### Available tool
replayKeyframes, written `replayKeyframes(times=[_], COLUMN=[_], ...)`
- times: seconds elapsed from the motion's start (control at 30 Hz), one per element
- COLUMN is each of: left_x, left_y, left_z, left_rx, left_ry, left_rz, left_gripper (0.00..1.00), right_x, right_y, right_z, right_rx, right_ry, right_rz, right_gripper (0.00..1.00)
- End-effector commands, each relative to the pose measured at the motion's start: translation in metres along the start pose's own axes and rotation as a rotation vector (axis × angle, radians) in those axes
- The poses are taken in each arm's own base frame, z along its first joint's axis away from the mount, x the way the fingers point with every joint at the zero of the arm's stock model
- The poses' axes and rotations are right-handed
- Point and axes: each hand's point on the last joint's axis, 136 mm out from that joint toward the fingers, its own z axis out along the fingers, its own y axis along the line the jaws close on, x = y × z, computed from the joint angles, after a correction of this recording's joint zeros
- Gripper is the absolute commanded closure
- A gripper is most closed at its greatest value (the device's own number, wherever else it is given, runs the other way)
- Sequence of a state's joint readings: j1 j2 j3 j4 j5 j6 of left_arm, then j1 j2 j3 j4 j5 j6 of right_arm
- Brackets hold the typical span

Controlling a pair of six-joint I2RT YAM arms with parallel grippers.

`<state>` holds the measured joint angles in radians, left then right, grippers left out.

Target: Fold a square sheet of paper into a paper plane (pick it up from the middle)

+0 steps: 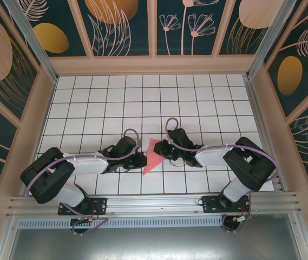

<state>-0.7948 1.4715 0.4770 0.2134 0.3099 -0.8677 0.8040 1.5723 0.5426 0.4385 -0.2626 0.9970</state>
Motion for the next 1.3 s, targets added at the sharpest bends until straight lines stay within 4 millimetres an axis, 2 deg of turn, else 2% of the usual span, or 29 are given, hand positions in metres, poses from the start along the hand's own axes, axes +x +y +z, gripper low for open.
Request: replayKeyframes(times=[0.0, 0.33, 0.5, 0.67, 0.77, 0.87, 1.27], left_x=[0.001, 0.003, 0.004, 0.007, 0.007, 0.006, 0.011], left_y=[-0.004, -0.005, -0.006, -0.004, -0.007, -0.008, -0.004], left_z=[0.002, 0.005, 0.007, 0.008, 0.008, 0.007, 0.0], left_rx=[0.026, 0.035, 0.042, 0.041, 0.05, 0.055, 0.044], left_ry=[0.006, 0.022, 0.031, 0.049, 0.049, 0.044, 0.047], left_rz=[0.024, 0.036, 0.038, 0.039, 0.042, 0.047, 0.035], left_gripper=[0.95, 0.94, 0.94, 0.94, 0.92, 0.89, 0.83], right_x=[0.002, 0.003, 0.006, 0.007, 0.013, 0.017, 0.022], right_y=[-0.009, 0.013, 0.014, -0.011, -0.035, -0.049, -0.074], right_z=[-0.001, 0.004, 0.011, 0.018, 0.015, 0.012, 0.014], right_rx=[0.019, -0.069, -0.074, 0.043, 0.122, 0.151, 0.234], right_ry=[0.001, 0.023, 0.054, 0.058, 0.057, 0.051, 0.042], right_rz=[0.006, -0.004, -0.001, 0.005, 0.012, 0.026, 0.071], right_gripper=[0.79, 0.8, 0.8, 0.8, 0.81, 0.81, 0.85])
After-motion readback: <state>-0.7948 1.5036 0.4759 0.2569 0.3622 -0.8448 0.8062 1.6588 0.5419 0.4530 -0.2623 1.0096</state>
